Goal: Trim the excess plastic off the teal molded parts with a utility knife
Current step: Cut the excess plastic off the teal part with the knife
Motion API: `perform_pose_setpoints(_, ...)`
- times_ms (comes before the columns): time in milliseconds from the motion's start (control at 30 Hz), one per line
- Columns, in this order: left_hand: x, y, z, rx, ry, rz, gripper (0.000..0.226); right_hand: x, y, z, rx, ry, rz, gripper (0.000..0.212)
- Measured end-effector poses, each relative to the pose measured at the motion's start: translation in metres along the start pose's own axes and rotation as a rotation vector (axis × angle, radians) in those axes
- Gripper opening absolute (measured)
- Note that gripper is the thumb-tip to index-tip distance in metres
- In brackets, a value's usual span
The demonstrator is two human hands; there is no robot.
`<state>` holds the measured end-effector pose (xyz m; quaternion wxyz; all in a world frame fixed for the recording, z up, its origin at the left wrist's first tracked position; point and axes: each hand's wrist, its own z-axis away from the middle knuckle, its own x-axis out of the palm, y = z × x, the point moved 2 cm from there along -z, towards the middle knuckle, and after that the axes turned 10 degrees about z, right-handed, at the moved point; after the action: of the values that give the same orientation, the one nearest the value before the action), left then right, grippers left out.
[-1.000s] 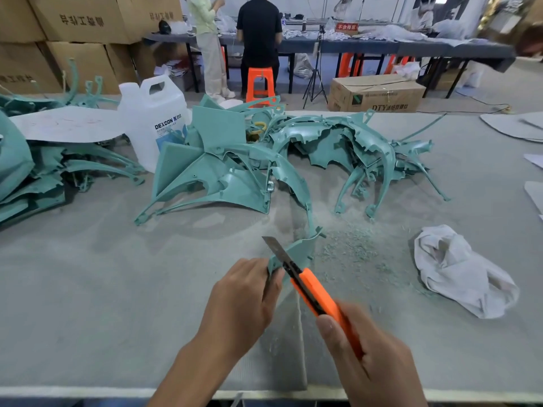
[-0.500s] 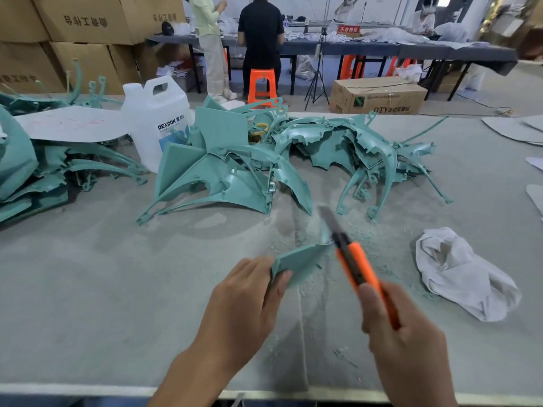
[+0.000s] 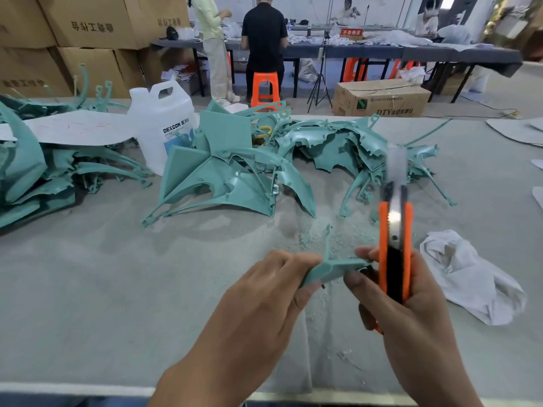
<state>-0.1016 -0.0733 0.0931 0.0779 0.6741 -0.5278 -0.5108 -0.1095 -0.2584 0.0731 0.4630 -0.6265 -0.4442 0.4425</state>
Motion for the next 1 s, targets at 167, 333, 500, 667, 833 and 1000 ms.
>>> perform_pose_setpoints(167,-0.001,0.003,-0.001,0.027,0.2,0.082,0.015,-0.009,-0.004,-0.002,-0.049,0.007,-0.022,0.056)
perform_pose_setpoints(333,0.002,-0.011,0.002,-0.215,0.447,0.656,0.045,-0.003,-0.008,0.0,-0.027,-0.008,-0.355,0.062)
perform_pose_setpoints(500,0.003,-0.01,0.003,-0.204,0.266,0.413,0.022,0.026,0.005,0.006,0.184,-0.022,-0.531,0.025)
perform_pose_setpoints(667,-0.031,-0.03,0.003,-0.439,0.118,-0.107,0.028,0.026,0.045,0.005,0.509,0.122,-0.473,0.027)
perform_pose_setpoints(833,-0.044,-0.05,-0.01,-0.56,-0.069,-0.429,0.024,0.049,0.079,0.024,0.707,-0.123,-0.362,0.019)
perform_pose_setpoints(1000,-0.028,-0.063,-0.019,-0.574,-0.283,-0.565,0.021,0.071,0.082,0.032,0.713,-0.297,-0.296,0.02)
